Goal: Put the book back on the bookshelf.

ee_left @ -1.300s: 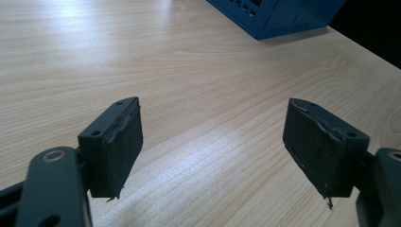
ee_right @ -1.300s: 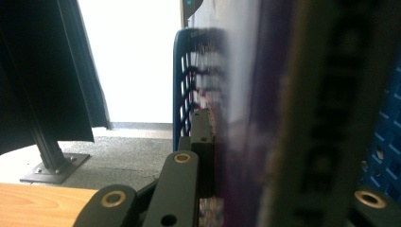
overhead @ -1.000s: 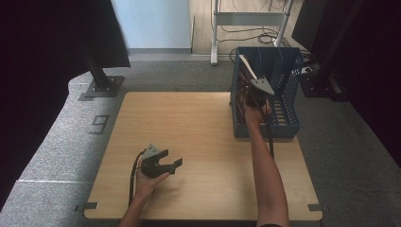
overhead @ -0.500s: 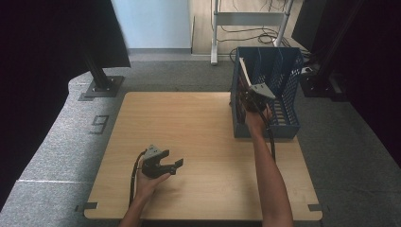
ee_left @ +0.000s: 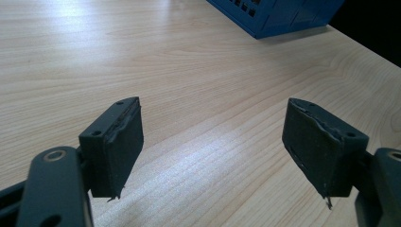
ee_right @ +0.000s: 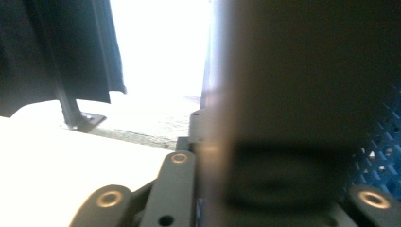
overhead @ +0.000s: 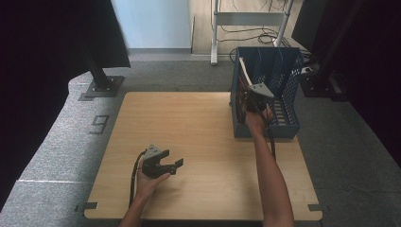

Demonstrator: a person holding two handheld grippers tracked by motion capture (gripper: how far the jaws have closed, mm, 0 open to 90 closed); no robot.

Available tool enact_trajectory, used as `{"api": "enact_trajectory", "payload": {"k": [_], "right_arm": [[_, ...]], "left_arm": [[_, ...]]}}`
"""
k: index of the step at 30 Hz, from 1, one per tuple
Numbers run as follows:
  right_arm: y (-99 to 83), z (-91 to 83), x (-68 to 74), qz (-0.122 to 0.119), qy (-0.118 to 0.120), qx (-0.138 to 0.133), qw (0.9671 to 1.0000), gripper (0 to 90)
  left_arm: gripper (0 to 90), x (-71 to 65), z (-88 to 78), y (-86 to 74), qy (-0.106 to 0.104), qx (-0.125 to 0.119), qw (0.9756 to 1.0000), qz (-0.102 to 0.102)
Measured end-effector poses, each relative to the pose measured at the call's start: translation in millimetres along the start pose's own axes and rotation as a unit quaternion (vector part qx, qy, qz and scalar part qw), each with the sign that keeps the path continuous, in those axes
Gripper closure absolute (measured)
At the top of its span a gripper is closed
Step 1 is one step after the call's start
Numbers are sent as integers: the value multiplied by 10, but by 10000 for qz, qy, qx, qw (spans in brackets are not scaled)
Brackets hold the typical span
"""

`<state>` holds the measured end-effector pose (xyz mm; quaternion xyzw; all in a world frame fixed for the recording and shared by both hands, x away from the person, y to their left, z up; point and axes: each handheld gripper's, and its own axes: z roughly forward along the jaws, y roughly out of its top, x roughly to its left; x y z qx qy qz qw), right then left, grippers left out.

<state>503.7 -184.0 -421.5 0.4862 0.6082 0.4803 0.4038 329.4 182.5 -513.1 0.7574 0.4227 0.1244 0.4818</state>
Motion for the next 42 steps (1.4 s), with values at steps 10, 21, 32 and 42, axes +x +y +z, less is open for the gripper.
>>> {"api": "enact_trajectory", "payload": {"k": [10,21,32,42], "right_arm": [[20,83,-76,24,-230,-109,9997,814],[75,208,-130,-17,-553,-126,9984,814],[131,265,-241,13,-749,-235,9969,814],[58,322,-169,-38,-688,-252,9973,813]], "left_arm": [[215,12,8,-1,-9,-12,10000,-3],[215,37,1,3,4,-32,10000,-6],[214,40,27,1,-8,-22,10000,4],[213,44,11,10,-9,-66,10000,17]]}}
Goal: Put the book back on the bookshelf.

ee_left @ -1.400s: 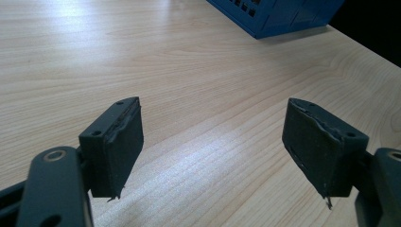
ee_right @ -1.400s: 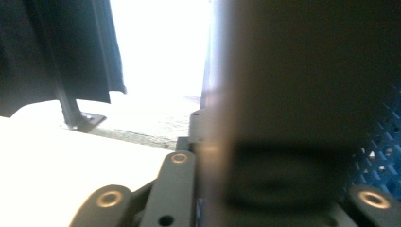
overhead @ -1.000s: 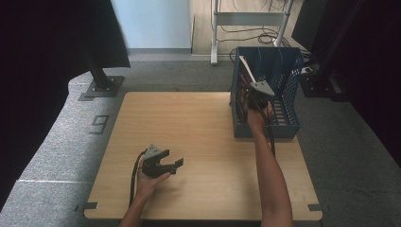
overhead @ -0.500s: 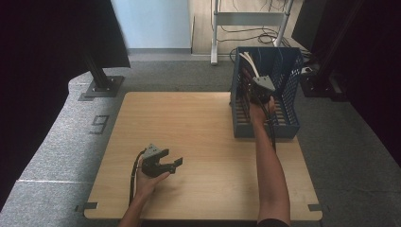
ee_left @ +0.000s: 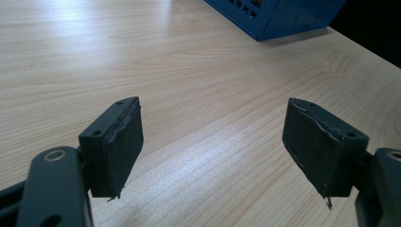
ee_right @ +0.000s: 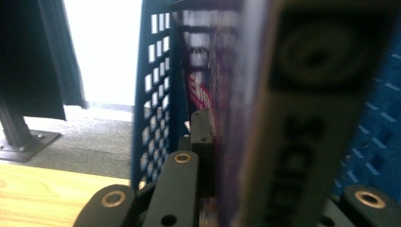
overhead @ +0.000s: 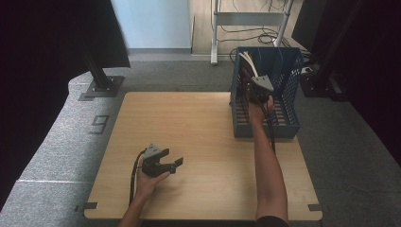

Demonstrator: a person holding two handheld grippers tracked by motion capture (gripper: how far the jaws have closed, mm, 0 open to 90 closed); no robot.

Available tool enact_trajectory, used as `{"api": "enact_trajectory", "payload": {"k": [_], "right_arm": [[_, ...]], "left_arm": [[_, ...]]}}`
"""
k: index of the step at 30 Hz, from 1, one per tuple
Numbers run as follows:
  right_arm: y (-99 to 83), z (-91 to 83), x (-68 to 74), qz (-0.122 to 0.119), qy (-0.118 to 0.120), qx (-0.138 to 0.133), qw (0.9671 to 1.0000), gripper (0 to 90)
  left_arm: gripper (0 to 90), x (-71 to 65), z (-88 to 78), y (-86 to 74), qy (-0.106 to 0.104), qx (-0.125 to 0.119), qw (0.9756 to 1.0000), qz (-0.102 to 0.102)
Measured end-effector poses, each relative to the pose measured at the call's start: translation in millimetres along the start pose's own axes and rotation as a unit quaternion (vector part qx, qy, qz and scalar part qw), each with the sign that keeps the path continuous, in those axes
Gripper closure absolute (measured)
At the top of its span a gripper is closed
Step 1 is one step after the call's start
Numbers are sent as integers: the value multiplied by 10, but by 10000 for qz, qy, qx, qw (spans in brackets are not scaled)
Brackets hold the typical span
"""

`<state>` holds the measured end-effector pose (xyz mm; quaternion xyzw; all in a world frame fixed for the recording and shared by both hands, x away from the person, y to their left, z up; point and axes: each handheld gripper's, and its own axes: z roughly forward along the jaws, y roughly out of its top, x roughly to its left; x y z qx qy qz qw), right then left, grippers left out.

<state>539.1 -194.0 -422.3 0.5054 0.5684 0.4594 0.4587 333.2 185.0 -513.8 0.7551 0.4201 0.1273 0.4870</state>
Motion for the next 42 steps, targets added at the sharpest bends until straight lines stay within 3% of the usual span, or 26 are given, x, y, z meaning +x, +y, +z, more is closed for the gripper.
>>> {"api": "enact_trajectory", "payload": {"k": [7,18,22,25,33,42], "right_arm": [[-49,-64,121,-236,408,24,9989,788],[-88,-168,118,-241,769,214,9965,716],[-127,-204,106,-214,792,263,9963,720],[-145,-224,110,-334,749,238,9963,747],[-132,-173,135,-397,657,224,9968,757],[-141,-142,144,-332,655,159,9972,747]], "left_arm": [[213,-2,22,-7,-19,41,10000,2],[214,-14,23,-6,-22,62,10000,14],[214,-18,26,-7,-22,74,10000,19],[214,-28,36,-8,-17,95,9999,29],[215,-15,31,-6,2,78,10000,21],[216,-5,26,-10,16,78,10000,5]]}}
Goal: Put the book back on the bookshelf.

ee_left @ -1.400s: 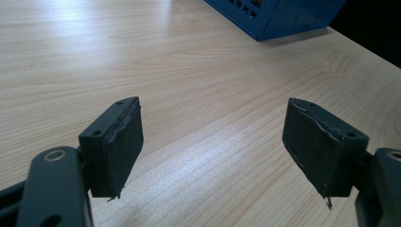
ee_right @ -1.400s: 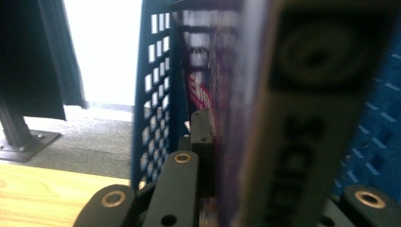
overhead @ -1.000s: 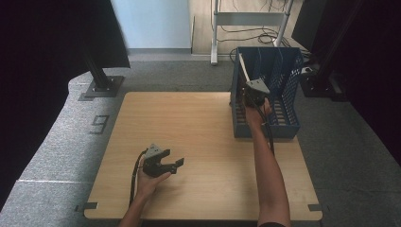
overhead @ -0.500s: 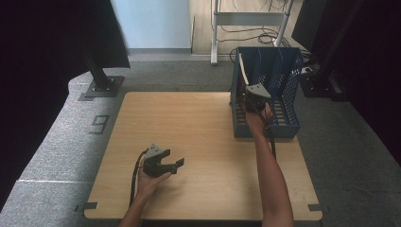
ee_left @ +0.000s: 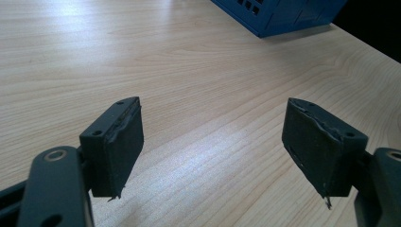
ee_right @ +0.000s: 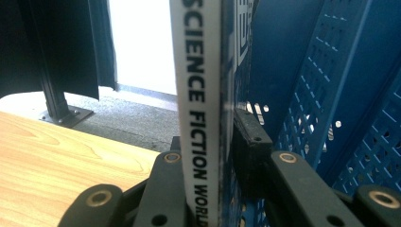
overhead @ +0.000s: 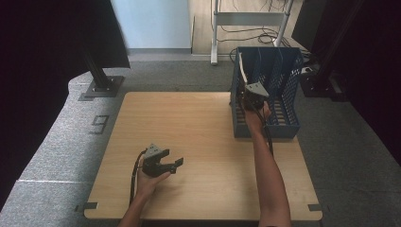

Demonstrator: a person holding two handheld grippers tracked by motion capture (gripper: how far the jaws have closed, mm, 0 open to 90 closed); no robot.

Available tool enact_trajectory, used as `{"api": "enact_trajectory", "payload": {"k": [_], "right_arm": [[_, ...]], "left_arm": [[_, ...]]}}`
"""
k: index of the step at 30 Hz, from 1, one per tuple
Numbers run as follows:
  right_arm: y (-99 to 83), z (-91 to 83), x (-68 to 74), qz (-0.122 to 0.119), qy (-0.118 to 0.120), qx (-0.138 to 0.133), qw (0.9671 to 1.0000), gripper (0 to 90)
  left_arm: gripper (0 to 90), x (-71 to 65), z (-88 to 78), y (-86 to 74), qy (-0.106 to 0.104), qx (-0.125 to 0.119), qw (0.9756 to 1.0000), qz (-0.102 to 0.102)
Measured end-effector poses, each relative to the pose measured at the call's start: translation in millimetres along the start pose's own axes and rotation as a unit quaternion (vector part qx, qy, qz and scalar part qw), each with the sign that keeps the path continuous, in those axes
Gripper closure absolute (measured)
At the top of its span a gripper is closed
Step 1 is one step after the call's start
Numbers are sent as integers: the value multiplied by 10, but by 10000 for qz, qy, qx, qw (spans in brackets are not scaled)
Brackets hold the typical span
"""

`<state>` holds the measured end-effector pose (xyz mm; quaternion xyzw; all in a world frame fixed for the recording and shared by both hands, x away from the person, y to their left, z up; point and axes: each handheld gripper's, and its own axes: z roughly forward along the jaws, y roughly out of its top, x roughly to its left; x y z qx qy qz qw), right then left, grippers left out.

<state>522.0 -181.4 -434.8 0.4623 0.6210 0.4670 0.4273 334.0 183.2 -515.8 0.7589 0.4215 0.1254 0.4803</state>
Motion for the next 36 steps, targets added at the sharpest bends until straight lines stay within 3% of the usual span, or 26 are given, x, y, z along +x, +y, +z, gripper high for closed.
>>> {"api": "enact_trajectory", "payload": {"k": [12,36], "right_arm": [[-3,-24,50,-29,109,90,9999,599],[2,-270,41,162,449,-119,9988,536]], "left_arm": [[215,-17,2,-3,-22,21,10000,28],[215,-47,9,-10,-37,39,10000,47]]}}
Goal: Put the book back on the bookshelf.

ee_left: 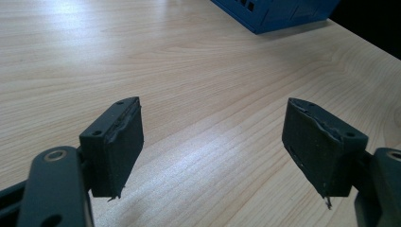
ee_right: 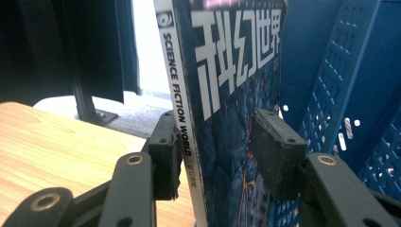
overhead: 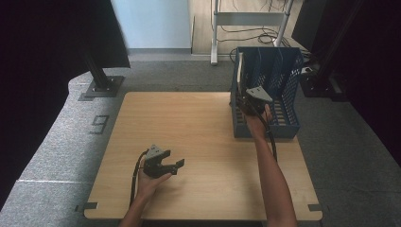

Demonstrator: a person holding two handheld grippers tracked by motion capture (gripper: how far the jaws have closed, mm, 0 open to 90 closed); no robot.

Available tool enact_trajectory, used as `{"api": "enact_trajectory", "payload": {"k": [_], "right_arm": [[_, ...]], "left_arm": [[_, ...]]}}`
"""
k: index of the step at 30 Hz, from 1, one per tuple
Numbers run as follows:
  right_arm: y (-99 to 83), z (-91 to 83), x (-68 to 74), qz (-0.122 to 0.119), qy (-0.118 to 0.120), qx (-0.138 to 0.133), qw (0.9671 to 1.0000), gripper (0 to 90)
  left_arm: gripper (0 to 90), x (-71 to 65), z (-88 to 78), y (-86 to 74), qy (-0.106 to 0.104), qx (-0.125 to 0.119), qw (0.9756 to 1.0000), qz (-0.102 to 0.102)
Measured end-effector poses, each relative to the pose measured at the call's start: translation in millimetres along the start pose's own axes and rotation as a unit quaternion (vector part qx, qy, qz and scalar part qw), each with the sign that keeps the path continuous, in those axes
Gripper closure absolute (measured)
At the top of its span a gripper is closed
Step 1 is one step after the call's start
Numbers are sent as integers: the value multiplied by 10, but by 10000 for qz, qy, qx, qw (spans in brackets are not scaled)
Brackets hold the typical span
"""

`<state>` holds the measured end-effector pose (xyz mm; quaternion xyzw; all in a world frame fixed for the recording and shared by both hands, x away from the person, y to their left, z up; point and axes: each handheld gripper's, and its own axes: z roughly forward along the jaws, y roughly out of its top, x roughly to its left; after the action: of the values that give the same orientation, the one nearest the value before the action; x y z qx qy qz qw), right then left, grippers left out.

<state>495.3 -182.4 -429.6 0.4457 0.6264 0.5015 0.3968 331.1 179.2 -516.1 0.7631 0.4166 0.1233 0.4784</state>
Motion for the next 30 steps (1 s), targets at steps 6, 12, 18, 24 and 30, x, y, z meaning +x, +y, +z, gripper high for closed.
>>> {"api": "enact_trajectory", "payload": {"k": [6,12,18,24,30], "right_arm": [[-2,-52,-13,73,67,-37,9999,534],[-13,-110,5,104,146,-75,9998,531],[-9,-181,28,161,273,-63,9995,521],[18,-241,47,163,349,-77,9992,517],[-2,-329,43,225,368,-138,9990,521]], "left_arm": [[215,-4,1,-2,2,2,10000,6],[216,-8,-2,-2,5,-7,10000,10],[215,-12,-3,-5,6,4,10000,21],[215,-18,-6,-5,5,5,10000,23],[215,-20,-7,-5,-2,7,10000,32]]}}
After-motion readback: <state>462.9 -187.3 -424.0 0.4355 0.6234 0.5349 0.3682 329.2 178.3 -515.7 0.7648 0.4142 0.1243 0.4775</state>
